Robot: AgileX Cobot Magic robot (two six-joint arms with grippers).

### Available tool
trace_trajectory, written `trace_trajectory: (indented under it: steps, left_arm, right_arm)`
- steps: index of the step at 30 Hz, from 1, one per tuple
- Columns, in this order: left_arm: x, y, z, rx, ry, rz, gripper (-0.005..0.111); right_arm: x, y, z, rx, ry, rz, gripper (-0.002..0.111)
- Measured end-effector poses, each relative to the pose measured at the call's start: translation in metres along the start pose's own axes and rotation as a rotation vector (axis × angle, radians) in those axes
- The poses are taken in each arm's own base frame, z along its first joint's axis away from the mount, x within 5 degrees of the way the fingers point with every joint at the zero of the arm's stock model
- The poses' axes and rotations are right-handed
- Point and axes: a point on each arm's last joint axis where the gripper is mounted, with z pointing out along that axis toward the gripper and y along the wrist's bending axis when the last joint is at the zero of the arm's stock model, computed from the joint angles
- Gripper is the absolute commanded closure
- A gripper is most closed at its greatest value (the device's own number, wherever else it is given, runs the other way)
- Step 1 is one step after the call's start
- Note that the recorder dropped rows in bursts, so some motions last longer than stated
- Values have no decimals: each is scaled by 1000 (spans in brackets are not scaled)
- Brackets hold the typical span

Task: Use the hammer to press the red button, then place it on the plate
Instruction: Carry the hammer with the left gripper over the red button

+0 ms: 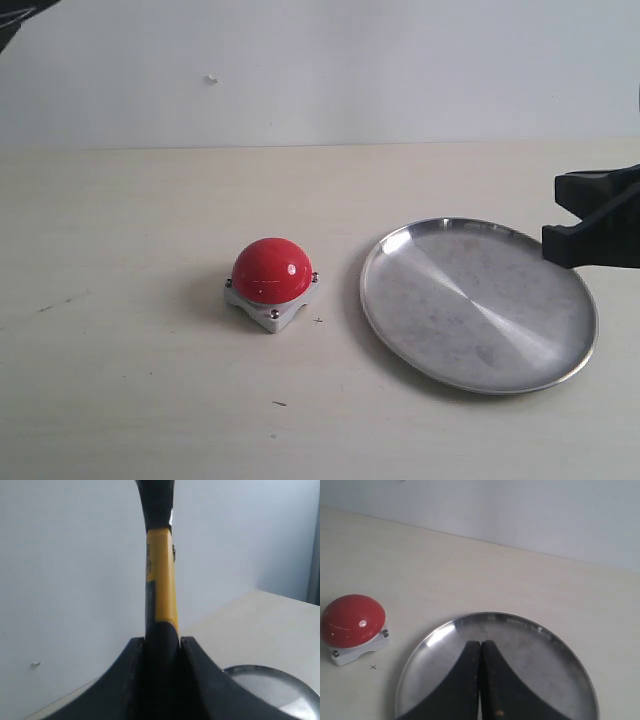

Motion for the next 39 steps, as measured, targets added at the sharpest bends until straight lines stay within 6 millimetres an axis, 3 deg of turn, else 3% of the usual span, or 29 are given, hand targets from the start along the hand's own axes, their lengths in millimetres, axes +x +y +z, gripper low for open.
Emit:
trace_trajectory:
  steps: [2, 5, 11, 15, 19, 23, 34, 39]
  left_arm:
    - [3, 0, 3, 4, 14, 5, 107]
    - [26, 2, 19, 13, 111, -16, 107]
    - [117, 9, 69, 44, 465, -84, 107]
    - [181, 12, 88, 32, 704, -127, 107]
    - [215, 15, 92, 1, 831, -139, 107]
    - [199, 16, 90, -2, 774, -136, 107]
    - [73, 9, 39, -17, 285, -57, 107]
    - [49, -1, 22, 45, 169, -71, 107]
  right_arm:
    - [0, 2, 0, -21, -5, 2, 108]
    - [-1, 4, 0, -39, -9, 2, 108]
    - [-1, 4, 0, -43, -10, 2, 108]
    - [-1, 4, 0, -43, -10, 2, 108]
    - [-1, 4, 0, -43, -10, 2, 108]
    - [-1, 4, 0, -42, -10, 2, 108]
    - [-1, 4, 0, -42, -10, 2, 108]
    - [-1, 4, 0, -40, -10, 4, 108]
